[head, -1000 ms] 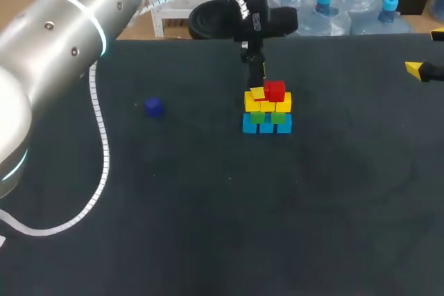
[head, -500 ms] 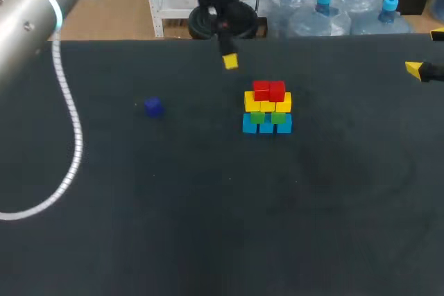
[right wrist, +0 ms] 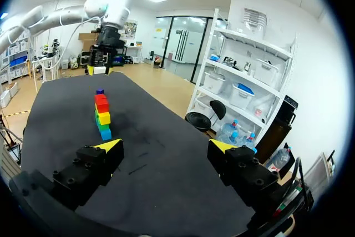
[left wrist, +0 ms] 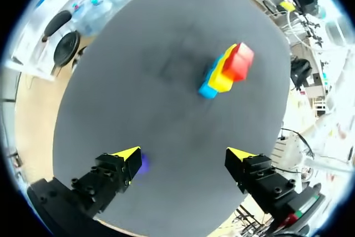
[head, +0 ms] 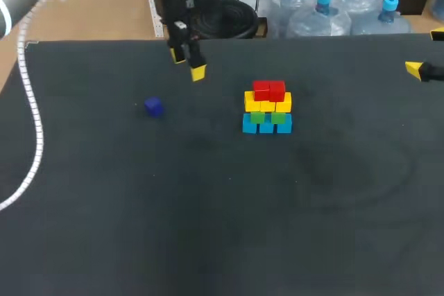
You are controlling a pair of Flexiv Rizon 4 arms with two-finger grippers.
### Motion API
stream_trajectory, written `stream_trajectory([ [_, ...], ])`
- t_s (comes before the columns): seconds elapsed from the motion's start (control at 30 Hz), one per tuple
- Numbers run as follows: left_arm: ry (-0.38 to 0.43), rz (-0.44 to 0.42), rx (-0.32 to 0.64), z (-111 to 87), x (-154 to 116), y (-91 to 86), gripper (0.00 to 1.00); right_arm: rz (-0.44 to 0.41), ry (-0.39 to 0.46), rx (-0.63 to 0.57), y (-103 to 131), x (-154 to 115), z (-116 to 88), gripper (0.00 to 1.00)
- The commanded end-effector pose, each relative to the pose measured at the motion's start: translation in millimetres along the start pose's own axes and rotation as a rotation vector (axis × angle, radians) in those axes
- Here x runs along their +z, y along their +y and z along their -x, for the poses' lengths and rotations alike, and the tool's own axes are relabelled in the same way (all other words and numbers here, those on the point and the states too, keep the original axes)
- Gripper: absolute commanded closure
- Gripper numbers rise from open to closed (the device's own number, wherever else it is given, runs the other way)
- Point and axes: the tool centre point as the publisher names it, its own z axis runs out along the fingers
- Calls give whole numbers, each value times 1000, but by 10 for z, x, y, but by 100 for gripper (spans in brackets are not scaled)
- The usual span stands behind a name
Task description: Place the blue cubes, place green cubes on the blue cubes, place the yellow cubes on the green cubes, then place the red cubes on the yellow cubes, and place purple cube on the red cubes.
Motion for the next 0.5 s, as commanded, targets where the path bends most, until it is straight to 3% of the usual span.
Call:
stream_trajectory([
  [0.03,-255,235,-31,-516,14,-46,0,0,-2,0,3,-3,-2,0],
  [0.3,-262,310,-119,-938,195,143,0,0,-2,0,3,-3,-2,0],
  [0.5,-276,353,-162,-1040,422,274,0,0,-2,0,3,-3,-2,0],
])
